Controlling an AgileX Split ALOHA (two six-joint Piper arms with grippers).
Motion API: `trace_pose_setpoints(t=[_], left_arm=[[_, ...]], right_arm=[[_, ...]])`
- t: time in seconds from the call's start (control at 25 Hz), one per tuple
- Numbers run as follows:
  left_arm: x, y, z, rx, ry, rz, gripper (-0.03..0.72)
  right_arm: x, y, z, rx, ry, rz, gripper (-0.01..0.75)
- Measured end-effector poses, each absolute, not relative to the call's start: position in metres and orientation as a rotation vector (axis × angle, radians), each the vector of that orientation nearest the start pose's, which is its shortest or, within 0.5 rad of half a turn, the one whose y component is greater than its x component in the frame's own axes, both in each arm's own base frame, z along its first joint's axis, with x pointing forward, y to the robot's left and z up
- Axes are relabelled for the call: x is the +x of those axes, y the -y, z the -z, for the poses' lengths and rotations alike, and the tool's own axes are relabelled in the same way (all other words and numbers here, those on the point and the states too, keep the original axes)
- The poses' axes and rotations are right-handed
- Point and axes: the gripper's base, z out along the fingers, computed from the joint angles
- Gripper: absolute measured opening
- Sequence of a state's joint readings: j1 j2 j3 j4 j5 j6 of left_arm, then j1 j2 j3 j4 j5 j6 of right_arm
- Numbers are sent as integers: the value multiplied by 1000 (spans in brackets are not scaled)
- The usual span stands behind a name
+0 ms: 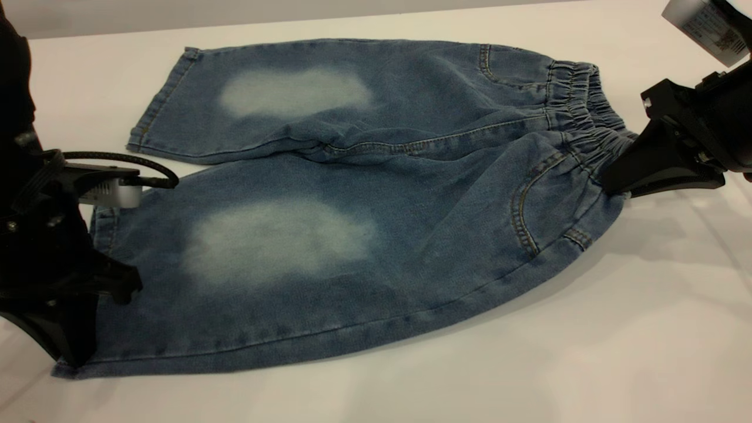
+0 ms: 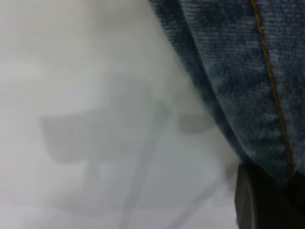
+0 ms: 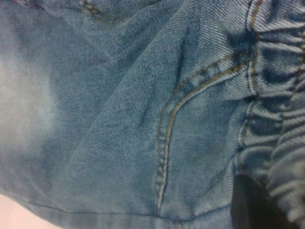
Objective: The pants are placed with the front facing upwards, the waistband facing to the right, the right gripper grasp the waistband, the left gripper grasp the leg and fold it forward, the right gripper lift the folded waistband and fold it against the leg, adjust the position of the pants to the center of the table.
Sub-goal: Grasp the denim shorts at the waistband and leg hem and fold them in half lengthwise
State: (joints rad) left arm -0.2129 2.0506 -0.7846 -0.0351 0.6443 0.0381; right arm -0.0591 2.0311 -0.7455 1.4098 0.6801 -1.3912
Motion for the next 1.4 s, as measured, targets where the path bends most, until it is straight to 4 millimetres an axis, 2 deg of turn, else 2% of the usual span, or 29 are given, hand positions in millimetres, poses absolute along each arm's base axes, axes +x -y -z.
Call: trace_pose_setpoints(t=[0.16,0.4,0.84,1.24,1.4], left_arm=[[268,61,-54,357,-3339,13,56],[285,65,-86,386,-3317,21,56],[283,68,-132,428,-3205,96,56],[279,70,-163,417,-3117,152,56],[283,71,-185,403,-3028,167,56]], right_arm=[[292,-39,-64,-70,-2727,-934,39],[292,-40,-64,-72,-2725,-943,39],[292,-40,-66,-76,-2720,-933,39],[297,-39,-106,-135,-2604,-882,39],[296,-39,-118,-147,-2583,-868,39]])
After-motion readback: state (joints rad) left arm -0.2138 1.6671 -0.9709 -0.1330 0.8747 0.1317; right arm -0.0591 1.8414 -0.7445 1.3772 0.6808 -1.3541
